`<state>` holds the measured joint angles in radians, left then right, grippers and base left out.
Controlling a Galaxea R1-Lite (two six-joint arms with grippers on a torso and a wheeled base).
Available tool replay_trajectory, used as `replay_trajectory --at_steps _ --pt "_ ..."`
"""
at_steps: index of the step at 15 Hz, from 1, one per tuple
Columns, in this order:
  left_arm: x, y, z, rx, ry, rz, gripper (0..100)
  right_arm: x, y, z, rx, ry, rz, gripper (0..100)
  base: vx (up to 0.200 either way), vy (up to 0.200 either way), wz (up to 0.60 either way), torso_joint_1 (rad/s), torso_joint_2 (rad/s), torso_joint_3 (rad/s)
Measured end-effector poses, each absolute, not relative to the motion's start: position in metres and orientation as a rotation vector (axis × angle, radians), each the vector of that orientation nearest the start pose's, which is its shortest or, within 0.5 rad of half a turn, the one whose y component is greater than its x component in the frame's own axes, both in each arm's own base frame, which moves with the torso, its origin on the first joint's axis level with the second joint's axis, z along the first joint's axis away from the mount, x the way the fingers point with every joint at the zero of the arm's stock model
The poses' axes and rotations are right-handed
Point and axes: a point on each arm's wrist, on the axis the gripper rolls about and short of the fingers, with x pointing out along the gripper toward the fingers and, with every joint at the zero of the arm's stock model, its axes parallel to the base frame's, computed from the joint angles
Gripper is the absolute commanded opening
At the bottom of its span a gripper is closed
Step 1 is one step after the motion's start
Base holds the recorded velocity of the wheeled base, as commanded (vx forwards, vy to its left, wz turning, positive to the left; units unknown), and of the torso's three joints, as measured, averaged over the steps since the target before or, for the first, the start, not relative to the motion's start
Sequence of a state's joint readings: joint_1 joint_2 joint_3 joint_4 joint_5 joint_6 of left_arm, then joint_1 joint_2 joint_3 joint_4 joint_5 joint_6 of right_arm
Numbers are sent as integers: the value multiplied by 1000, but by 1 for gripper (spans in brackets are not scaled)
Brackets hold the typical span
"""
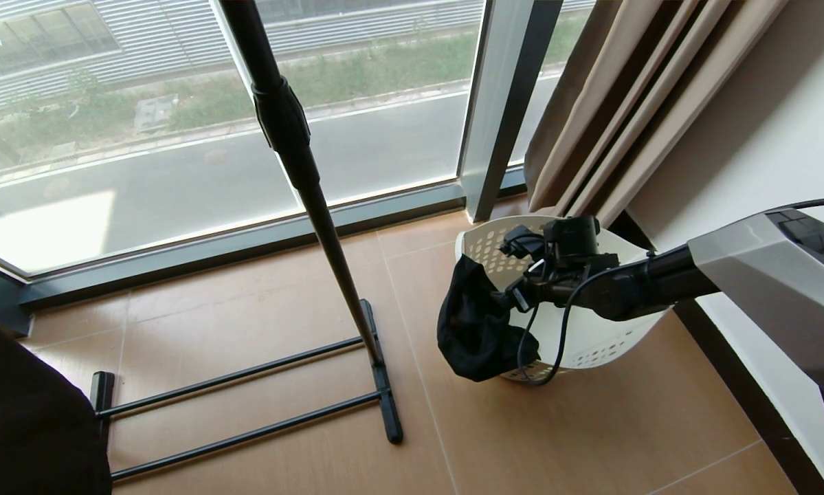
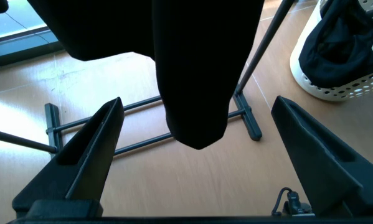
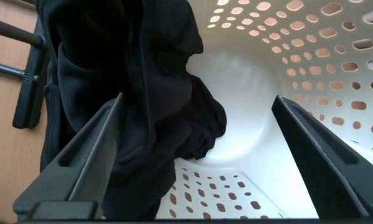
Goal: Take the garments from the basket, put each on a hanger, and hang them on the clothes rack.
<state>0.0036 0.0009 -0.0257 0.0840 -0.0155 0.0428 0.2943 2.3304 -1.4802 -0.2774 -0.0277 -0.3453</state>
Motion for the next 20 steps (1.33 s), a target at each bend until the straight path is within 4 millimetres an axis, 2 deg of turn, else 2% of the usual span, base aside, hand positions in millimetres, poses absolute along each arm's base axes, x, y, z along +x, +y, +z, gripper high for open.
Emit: replay_trajectory --at_steps 9,10,15,20 --pt "-25 0 74 42 59 -13 100 460 139 56 -430 538 347 100 0 0 0 0 0 0" --pt "-25 0 74 42 59 -13 100 461 139 54 -430 541 346 0 0 0 0 0 0 0" --pt "-25 0 74 42 59 -13 100 463 139 47 -429 551 341 0 0 0 0 0 0 0" --pt "-25 0 74 37 57 -14 100 455 142 58 -431 498 302 0 0 0 0 0 0 0"
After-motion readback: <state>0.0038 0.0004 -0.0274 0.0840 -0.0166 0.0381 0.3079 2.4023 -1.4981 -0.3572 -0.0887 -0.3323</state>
